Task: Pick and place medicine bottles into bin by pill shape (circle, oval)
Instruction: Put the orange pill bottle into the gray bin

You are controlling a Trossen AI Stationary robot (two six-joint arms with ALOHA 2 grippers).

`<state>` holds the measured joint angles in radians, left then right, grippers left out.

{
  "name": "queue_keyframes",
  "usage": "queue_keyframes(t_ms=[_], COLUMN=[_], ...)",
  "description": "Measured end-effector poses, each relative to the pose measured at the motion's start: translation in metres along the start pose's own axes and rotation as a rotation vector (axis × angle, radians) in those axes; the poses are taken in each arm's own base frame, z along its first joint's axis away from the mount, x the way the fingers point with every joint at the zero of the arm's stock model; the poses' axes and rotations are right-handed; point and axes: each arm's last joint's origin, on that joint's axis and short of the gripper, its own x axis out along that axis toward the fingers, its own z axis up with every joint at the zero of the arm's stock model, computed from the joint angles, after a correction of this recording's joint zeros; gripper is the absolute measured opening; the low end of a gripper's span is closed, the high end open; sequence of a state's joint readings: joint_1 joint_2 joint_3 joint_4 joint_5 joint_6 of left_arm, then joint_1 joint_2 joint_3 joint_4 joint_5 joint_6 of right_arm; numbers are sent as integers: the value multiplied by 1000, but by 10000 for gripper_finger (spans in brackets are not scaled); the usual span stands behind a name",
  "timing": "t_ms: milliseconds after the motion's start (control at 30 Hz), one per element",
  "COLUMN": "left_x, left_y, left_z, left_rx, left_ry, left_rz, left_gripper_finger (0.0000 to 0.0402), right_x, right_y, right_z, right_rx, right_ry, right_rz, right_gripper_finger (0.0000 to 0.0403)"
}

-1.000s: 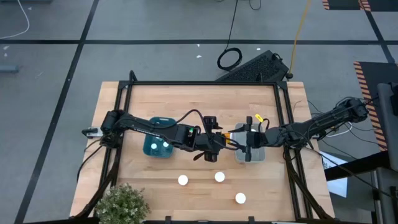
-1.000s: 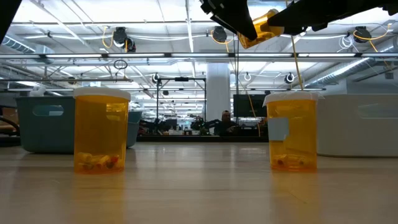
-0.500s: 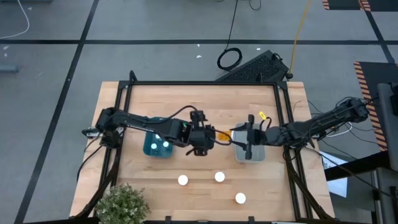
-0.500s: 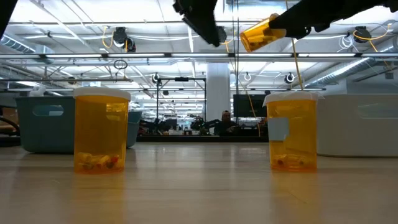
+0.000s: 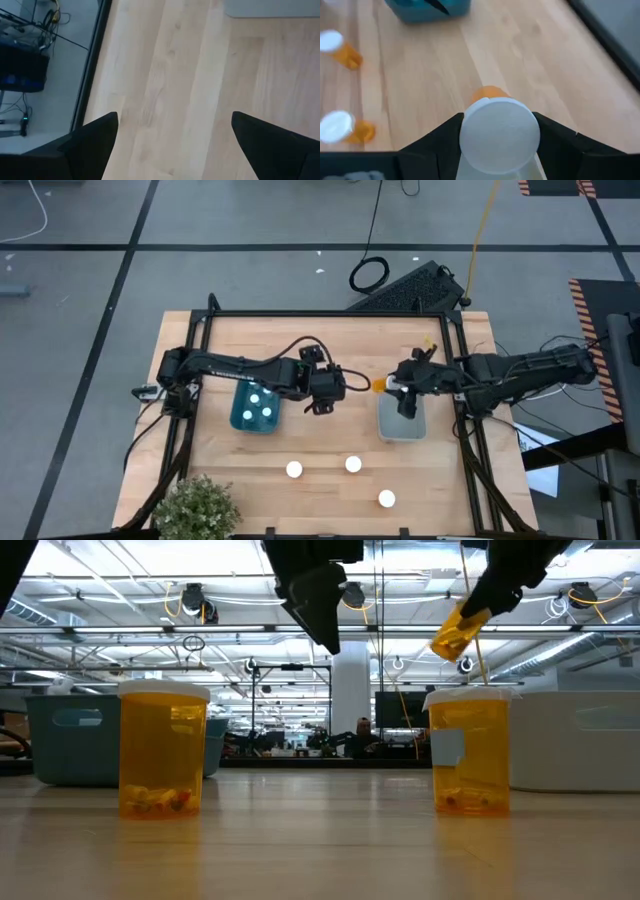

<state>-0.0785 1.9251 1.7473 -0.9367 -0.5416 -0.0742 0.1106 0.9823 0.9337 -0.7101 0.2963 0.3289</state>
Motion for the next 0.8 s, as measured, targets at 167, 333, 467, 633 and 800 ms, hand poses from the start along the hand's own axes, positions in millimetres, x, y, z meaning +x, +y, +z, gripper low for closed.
queue_keyframes(t_ms=[167,333,467,633,800], left_x=[-3,-6,-6,-2,-1], left_y=[-6,-13,-20,-24,-24], left_z=[5,7,6,3,3], left_rx=[3,29,62,89,88], left_ry=[-52,-82,-91,-94,-91], left_rz=[-55,-92,-129,-133,-146], left_gripper_finger=[394,394,394,394,394], right_x=[9,29,45,61,72], right_y=[-8,-4,1,4,6], right_z=[-1,-7,-10,-13,-16], right_rx=[47,54,54,39,22], right_ry=[183,331,407,473,515], right_rz=[-36,-51,-38,-58,-81], right_gripper_finger=[210,210,210,210,210])
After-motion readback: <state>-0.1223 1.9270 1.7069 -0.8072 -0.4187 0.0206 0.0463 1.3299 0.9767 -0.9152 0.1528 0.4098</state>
